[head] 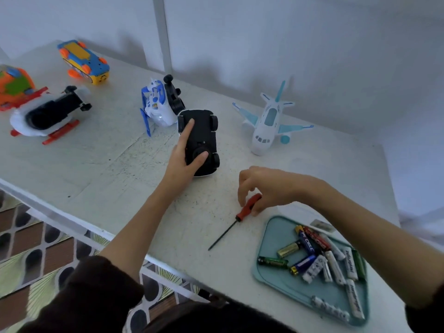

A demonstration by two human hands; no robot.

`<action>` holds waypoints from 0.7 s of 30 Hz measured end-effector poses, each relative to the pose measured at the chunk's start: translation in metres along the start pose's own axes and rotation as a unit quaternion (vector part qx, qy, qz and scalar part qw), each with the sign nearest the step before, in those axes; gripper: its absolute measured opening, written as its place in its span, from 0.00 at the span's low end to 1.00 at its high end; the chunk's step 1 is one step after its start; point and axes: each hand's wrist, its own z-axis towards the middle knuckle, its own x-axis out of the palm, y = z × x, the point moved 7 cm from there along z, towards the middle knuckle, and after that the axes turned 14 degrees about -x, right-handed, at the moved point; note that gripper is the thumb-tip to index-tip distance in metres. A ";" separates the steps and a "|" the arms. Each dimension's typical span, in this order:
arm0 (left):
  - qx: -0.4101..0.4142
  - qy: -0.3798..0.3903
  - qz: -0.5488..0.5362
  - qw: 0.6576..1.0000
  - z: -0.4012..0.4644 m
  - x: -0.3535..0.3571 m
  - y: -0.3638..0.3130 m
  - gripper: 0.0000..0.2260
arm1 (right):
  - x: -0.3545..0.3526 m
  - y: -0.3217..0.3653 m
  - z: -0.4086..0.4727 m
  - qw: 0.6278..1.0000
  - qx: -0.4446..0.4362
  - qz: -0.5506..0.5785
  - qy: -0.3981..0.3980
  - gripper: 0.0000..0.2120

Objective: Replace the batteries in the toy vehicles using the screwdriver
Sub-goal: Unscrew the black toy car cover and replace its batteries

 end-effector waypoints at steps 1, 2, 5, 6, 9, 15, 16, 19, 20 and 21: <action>0.001 0.000 -0.002 1.000 -0.001 0.000 0.000 0.31 | 0.003 -0.001 0.000 1.000 0.006 -0.007 0.006 0.12; 0.001 -0.001 -0.003 1.000 -0.001 0.000 0.000 0.31 | 0.006 -0.001 0.001 1.000 0.011 -0.015 0.011 0.12; 0.002 -0.003 -0.006 1.000 -0.002 0.001 0.001 0.31 | 0.014 -0.001 0.007 1.000 0.007 -0.026 0.013 0.09; 0.002 -0.004 -0.007 1.000 -0.001 0.001 0.001 0.31 | 0.015 -0.001 0.008 1.000 0.006 -0.019 0.008 0.08; 0.004 -0.011 0.001 1.000 -0.001 0.001 0.004 0.31 | 0.008 -0.005 0.003 0.998 0.013 0.062 -0.023 0.07; 0.015 -0.017 0.013 1.000 0.002 0.000 0.007 0.29 | -0.041 -0.009 -0.012 0.923 0.064 0.275 -0.262 0.07; 0.016 -0.017 0.012 1.000 0.002 0.000 0.007 0.28 | -0.046 -0.010 -0.013 0.914 0.075 0.267 -0.297 0.07; 0.020 -0.023 0.010 0.999 0.002 -0.002 0.007 0.28 | -0.052 -0.013 -0.012 0.892 0.101 0.240 -0.369 0.06; 0.024 -0.026 0.011 0.999 0.002 -0.002 0.007 0.28 | -0.053 -0.013 -0.012 0.887 0.109 0.230 -0.386 0.05; 0.027 -0.028 0.012 0.999 0.001 -0.002 0.007 0.28 | -0.054 -0.014 -0.012 0.882 0.117 0.219 -0.400 0.05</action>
